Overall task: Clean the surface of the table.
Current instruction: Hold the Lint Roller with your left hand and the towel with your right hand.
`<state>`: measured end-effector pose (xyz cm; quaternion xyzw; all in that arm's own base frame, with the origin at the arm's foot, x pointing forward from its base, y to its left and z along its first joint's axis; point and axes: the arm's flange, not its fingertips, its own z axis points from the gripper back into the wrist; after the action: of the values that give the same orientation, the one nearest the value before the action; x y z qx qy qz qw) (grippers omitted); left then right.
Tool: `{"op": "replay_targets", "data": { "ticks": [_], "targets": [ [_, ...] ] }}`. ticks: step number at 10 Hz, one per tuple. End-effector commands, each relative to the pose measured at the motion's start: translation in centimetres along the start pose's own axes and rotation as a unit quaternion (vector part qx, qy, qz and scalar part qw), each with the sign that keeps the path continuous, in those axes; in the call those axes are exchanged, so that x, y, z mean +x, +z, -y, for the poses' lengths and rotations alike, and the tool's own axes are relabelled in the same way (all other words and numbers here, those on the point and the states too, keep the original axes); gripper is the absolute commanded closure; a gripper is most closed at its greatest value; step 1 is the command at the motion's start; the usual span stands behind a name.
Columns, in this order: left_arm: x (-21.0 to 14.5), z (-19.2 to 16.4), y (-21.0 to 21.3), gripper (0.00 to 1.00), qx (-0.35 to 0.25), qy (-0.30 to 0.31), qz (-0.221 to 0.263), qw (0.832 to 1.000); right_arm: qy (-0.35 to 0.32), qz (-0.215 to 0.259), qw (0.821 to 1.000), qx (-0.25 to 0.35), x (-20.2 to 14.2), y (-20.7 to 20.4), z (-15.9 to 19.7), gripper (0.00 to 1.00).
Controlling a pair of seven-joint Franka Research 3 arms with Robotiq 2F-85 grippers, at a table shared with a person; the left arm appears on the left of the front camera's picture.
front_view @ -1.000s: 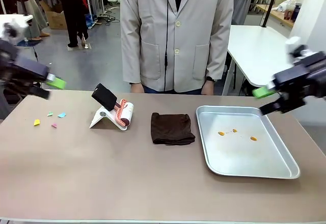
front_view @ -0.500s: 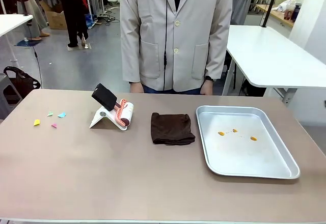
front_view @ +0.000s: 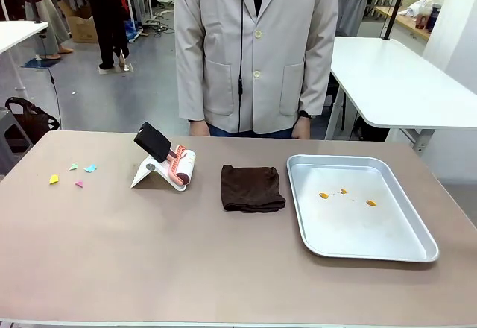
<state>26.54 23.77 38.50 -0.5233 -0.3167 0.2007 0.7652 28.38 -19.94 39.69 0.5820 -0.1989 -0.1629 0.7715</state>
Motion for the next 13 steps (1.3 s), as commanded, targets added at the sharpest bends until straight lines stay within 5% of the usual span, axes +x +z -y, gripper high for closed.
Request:
{"op": "replay_targets", "data": {
  "ticks": [1,6,8,10,13],
  "targets": [
    [-0.1,0.4,-0.4,0.00,-0.004,0.006,-0.013,1.000,-0.005,-0.007,1.000,0.006,-0.3,0.1,-0.5,0.00],
    [-0.3,0.2,-0.5,0.00,0.006,0.004,-0.018,1.000,-0.002,-0.007,1.000,0.000,-0.2,-0.1,-0.1,0.00],
    [-0.2,4.0,-3.4,0.00,0.062,-0.046,-0.058,0.995,0.047,-0.010,0.995,-0.082,-1.4,-4.4,-4.5,0.00],
    [-0.3,8.1,-6.2,0.00,0.049,-0.103,-0.113,0.987,0.069,0.006,0.986,-0.153,-2.5,-10.5,-8.1,0.00],
    [-1.5,13.5,-10.6,0.00,0.083,-0.170,-0.175,0.966,0.156,-0.080,0.957,-0.231,-4.7,-21.4,-12.7,0.00]
  ]
}}
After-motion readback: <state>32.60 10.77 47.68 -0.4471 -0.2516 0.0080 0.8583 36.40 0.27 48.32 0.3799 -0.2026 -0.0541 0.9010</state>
